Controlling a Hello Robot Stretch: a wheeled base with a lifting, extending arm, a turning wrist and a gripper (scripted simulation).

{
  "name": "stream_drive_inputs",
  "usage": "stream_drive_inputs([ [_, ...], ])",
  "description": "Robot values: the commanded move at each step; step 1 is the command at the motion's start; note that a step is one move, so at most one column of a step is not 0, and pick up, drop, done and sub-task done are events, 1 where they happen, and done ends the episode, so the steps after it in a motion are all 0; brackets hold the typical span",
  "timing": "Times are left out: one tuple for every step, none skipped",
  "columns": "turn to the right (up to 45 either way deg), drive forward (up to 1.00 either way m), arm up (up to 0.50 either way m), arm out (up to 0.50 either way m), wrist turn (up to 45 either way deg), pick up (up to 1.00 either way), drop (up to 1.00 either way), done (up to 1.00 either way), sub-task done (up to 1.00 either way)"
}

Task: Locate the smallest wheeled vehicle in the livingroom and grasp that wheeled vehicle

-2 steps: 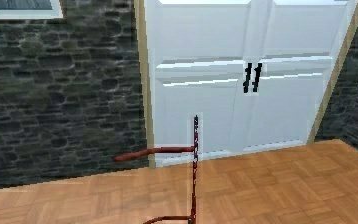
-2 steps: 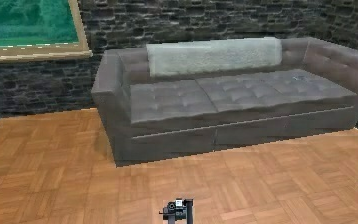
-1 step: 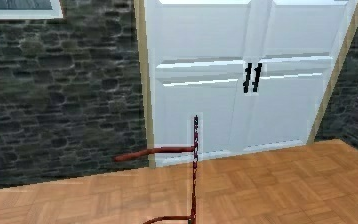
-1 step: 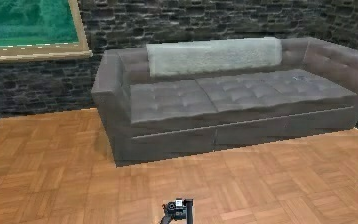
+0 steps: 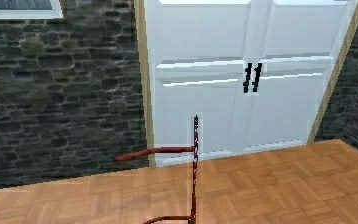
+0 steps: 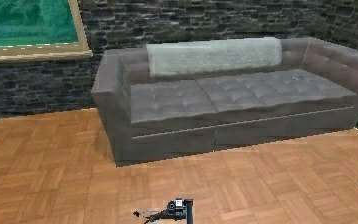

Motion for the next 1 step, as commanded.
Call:
stream_drive_inputs([
  [0.0,0.0,0.0,0.0,45.0,0.0,0.0,0.0,0.0],
])
